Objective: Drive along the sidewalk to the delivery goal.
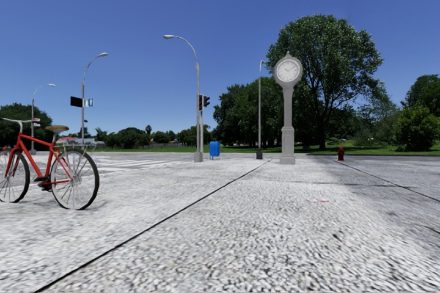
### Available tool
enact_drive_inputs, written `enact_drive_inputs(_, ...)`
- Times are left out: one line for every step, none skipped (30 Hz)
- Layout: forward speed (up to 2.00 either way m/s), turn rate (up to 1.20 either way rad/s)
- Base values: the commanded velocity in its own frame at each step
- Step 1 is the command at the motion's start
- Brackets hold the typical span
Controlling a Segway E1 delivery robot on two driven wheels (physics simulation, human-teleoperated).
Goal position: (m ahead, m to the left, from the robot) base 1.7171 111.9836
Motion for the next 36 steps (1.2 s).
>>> enact_drive_inputs(2.0, 0.0)
enact_drive_inputs(2.0, 0.0)
enact_drive_inputs(2.0, 0.0)
enact_drive_inputs(2.0, 0.0)
enact_drive_inputs(2.0, 0.0)
enact_drive_inputs(2.0, 0.0)
enact_drive_inputs(2.0, 0.0)
enact_drive_inputs(2.0, 0.0)
enact_drive_inputs(2.0, 0.0)
enact_drive_inputs(2.0, 0.0)
enact_drive_inputs(2.0, 0.0)
enact_drive_inputs(2.0, 0.0)
enact_drive_inputs(2.0, 0.0)
enact_drive_inputs(2.0, 0.0)
enact_drive_inputs(2.0, 0.0)
enact_drive_inputs(2.0, 0.0)
enact_drive_inputs(2.0, 0.0)
enact_drive_inputs(2.0, 0.0)
enact_drive_inputs(2.0, 0.0)
enact_drive_inputs(2.0, 0.0)
enact_drive_inputs(2.0, 0.0)
enact_drive_inputs(2.0, 0.0)
enact_drive_inputs(2.0, 0.0)
enact_drive_inputs(2.0, 0.0)
enact_drive_inputs(2.0, 0.0)
enact_drive_inputs(2.0, 0.0)
enact_drive_inputs(2.0, 0.0)
enact_drive_inputs(2.0, 0.0)
enact_drive_inputs(2.0, 0.0)
enact_drive_inputs(2.0, 0.0)
enact_drive_inputs(2.0, 0.0)
enact_drive_inputs(2.0, 0.0)
enact_drive_inputs(2.0, 0.0)
enact_drive_inputs(2.0, 0.0)
enact_drive_inputs(2.0, 0.0)
enact_drive_inputs(2.0, 0.0)
